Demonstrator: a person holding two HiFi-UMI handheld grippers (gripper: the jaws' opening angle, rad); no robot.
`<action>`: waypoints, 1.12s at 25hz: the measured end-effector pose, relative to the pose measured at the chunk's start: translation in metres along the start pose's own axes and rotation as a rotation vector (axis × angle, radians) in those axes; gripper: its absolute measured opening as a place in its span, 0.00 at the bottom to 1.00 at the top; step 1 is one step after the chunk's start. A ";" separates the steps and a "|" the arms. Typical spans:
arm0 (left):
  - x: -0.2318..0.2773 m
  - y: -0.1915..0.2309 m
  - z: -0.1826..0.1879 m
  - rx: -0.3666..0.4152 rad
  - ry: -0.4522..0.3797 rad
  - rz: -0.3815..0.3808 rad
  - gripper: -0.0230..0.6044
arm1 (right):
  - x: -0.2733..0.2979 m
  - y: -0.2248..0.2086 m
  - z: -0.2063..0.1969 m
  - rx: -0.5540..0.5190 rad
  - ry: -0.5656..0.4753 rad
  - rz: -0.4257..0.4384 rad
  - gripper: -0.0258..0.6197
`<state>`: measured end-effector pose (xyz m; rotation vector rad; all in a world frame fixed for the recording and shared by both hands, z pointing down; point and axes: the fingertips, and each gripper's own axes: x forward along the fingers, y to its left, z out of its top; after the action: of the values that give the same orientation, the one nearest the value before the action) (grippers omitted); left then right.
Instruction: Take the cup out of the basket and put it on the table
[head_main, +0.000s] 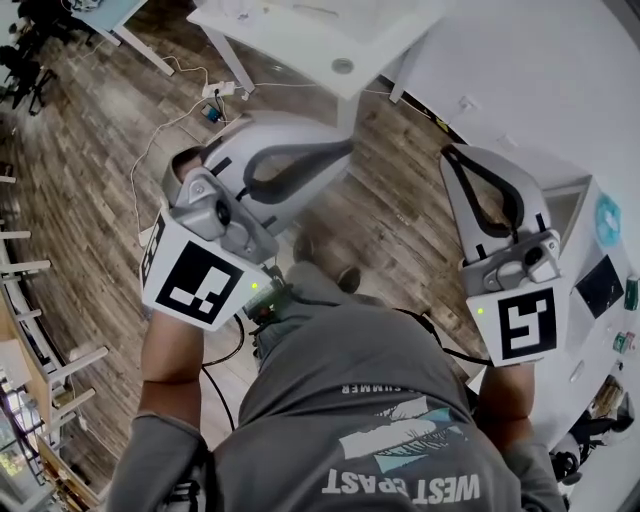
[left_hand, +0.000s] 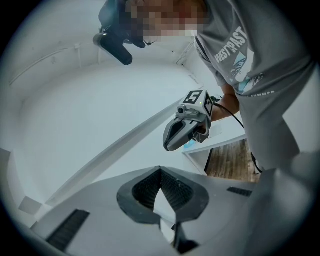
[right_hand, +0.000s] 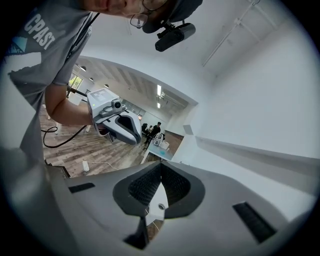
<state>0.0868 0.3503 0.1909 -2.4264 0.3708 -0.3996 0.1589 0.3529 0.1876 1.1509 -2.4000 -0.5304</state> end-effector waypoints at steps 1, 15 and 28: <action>0.001 0.001 -0.001 -0.001 0.000 -0.004 0.05 | 0.003 -0.002 -0.002 -0.001 -0.005 -0.003 0.06; -0.003 0.054 -0.063 -0.020 -0.024 -0.049 0.05 | 0.092 -0.018 -0.013 0.059 0.053 -0.050 0.06; -0.005 0.125 -0.122 -0.004 -0.113 -0.089 0.05 | 0.170 -0.045 -0.005 0.033 0.128 -0.134 0.06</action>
<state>0.0161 0.1907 0.2019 -2.4632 0.2154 -0.2992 0.0938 0.1907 0.2046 1.3261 -2.2421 -0.4455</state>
